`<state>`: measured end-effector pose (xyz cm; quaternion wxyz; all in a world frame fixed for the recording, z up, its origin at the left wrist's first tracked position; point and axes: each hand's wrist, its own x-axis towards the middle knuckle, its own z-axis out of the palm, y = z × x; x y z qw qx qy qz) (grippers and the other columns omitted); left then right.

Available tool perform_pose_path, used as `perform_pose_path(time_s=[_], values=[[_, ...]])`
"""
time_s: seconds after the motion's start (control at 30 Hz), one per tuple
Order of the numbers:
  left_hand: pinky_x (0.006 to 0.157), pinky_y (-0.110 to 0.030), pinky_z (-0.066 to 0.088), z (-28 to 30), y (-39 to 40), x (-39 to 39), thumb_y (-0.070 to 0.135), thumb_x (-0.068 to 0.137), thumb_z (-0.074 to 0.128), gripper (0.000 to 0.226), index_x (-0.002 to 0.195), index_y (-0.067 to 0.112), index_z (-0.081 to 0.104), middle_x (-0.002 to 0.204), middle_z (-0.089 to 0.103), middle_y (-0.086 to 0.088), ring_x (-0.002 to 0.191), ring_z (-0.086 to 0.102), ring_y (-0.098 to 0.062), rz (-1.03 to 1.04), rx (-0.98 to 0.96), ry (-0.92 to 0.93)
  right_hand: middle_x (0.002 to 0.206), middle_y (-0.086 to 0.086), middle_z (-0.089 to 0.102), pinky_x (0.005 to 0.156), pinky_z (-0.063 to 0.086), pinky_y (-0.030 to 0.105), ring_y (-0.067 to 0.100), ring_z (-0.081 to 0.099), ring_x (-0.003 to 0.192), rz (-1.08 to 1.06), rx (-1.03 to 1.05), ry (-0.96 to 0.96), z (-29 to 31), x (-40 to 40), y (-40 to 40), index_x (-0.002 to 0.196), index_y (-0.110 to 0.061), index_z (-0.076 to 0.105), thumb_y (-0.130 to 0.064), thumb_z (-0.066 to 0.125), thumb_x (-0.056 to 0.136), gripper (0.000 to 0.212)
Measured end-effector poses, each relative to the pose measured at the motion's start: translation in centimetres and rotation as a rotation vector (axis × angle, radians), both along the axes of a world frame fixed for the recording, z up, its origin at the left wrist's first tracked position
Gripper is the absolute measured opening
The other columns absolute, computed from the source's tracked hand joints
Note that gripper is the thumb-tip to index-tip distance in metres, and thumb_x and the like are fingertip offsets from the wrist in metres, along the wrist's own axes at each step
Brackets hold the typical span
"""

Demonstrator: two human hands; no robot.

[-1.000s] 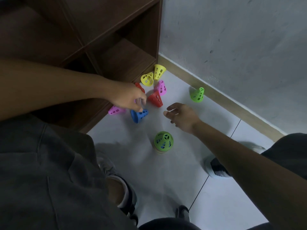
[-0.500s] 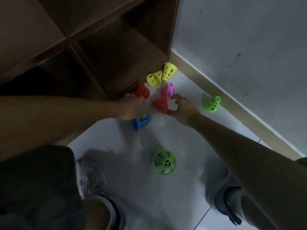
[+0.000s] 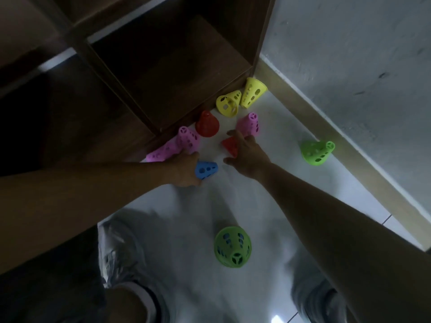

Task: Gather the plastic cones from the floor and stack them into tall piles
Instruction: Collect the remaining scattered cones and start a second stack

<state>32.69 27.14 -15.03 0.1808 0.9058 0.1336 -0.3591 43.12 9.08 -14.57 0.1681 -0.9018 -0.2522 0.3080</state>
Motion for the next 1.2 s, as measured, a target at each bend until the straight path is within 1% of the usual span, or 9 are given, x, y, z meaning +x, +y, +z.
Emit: perform_pose_path(time_s=[0.1, 0.27, 0.5, 0.7, 0.77, 0.9, 1.03, 1.1, 1.2], values=[[0.083, -0.038, 0.052, -0.2, 0.5, -0.2, 0.028, 0.079, 0.083, 0.053, 0.111, 0.012, 0.045, 0.124, 0.053, -0.014, 0.103, 0.058, -0.028, 0.043, -0.042, -0.036, 0.143, 0.016, 0.04, 0.085, 0.05, 0.039, 0.032, 0.05, 0.121, 0.057, -0.06, -0.099, -0.8, -0.4, -0.2, 0.151, -0.024, 0.022, -0.037, 0.07, 0.091, 0.078], [0.099, -0.044, 0.051, 0.5, 1.0, 0.5, 0.017, 0.079, 0.082, 0.079, 0.141, 0.007, 0.034, 0.139, 0.047, -0.014, 0.119, 0.056, -0.03, 0.201, -0.149, -0.159, 0.131, 0.013, 0.051, 0.085, 0.049, 0.039, 0.029, 0.053, 0.114, 0.1, -0.02, -0.187, -1.0, -0.2, -1.4, 0.141, -0.021, 0.036, -0.029, 0.069, 0.092, 0.059], [0.088, -0.036, 0.054, 1.4, 0.6, 1.5, -0.002, 0.075, 0.082, 0.066, 0.123, 0.007, 0.039, 0.128, 0.05, -0.014, 0.111, 0.06, -0.027, 0.397, -0.327, -0.286, 0.149, 0.013, 0.043, 0.101, 0.049, 0.047, 0.032, 0.049, 0.13, 0.151, 0.008, -0.127, -0.4, -0.2, -2.4, 0.158, -0.035, 0.009, -0.014, 0.072, 0.088, 0.096], [0.07, -0.012, 0.053, 2.3, -0.7, 2.6, -0.005, 0.079, 0.078, 0.083, 0.145, 0.012, 0.031, 0.131, 0.05, -0.005, 0.099, 0.058, -0.004, 0.43, -0.534, -0.229, 0.141, 0.008, 0.051, 0.099, 0.051, 0.041, 0.026, 0.055, 0.121, 0.197, 0.113, -0.157, 0.3, -0.7, -1.7, 0.16, -0.034, 0.004, -0.013, 0.074, 0.086, 0.104], [0.071, -0.01, 0.052, 2.5, -1.2, 3.1, -0.003, 0.079, 0.079, 0.091, 0.151, 0.015, 0.028, 0.136, 0.05, -0.005, 0.111, 0.06, -0.011, 0.45, -0.569, -0.233, 0.137, 0.007, 0.051, 0.096, 0.051, 0.04, 0.026, 0.055, 0.117, 0.234, 0.128, -0.172, 0.6, -1.0, -1.6, 0.159, -0.033, 0.006, -0.015, 0.073, 0.087, 0.101], [0.083, -0.019, 0.054, 3.4, -2.1, 4.4, -0.001, 0.077, 0.082, 0.1, 0.156, 0.018, 0.024, 0.147, 0.049, -0.012, 0.13, 0.055, -0.024, 0.485, -0.608, -0.244, 0.132, 0.007, 0.05, 0.09, 0.049, 0.035, 0.025, 0.054, 0.113, 0.231, 0.154, -0.187, 0.4, -1.0, -2.2, 0.158, -0.033, 0.013, -0.019, 0.07, 0.09, 0.09], [0.107, -0.044, 0.046, 4.8, -3.6, 6.3, 0.008, 0.081, 0.08, 0.105, 0.161, 0.019, 0.012, 0.155, 0.044, -0.014, 0.143, 0.042, -0.03, 0.566, -0.66, -0.204, 0.142, 0.007, 0.047, 0.098, 0.052, 0.039, 0.028, 0.055, 0.121, 0.128, 0.213, -0.129, 0.1, -0.9, -3.1, 0.158, -0.033, 0.013, -0.02, 0.074, 0.088, 0.095], [0.102, -0.037, 0.048, 5.1, -4.4, 7.2, 0.009, 0.083, 0.08, 0.106, 0.162, 0.021, 0.01, 0.155, 0.043, -0.014, 0.143, 0.041, -0.031, 0.566, -0.695, -0.201, 0.143, 0.006, 0.045, 0.096, 0.05, 0.035, 0.027, 0.055, 0.121, 0.054, 0.254, -0.092, 0.2, -0.8, -3.4, 0.157, -0.037, 0.013, -0.022, 0.074, 0.089, 0.093], [0.075, -0.014, 0.054, 5.5, -5.3, 8.4, 0.005, 0.084, 0.078, 0.103, 0.161, 0.022, 0.012, 0.153, 0.045, -0.012, 0.133, 0.048, -0.021, 0.483, -0.712, -0.224, 0.138, 0.007, 0.047, 0.09, 0.048, 0.032, 0.027, 0.056, 0.115, -0.015, 0.281, -0.099, -0.1, -0.7, -4.0, 0.153, -0.036, 0.023, -0.022, 0.073, 0.089, 0.082]])
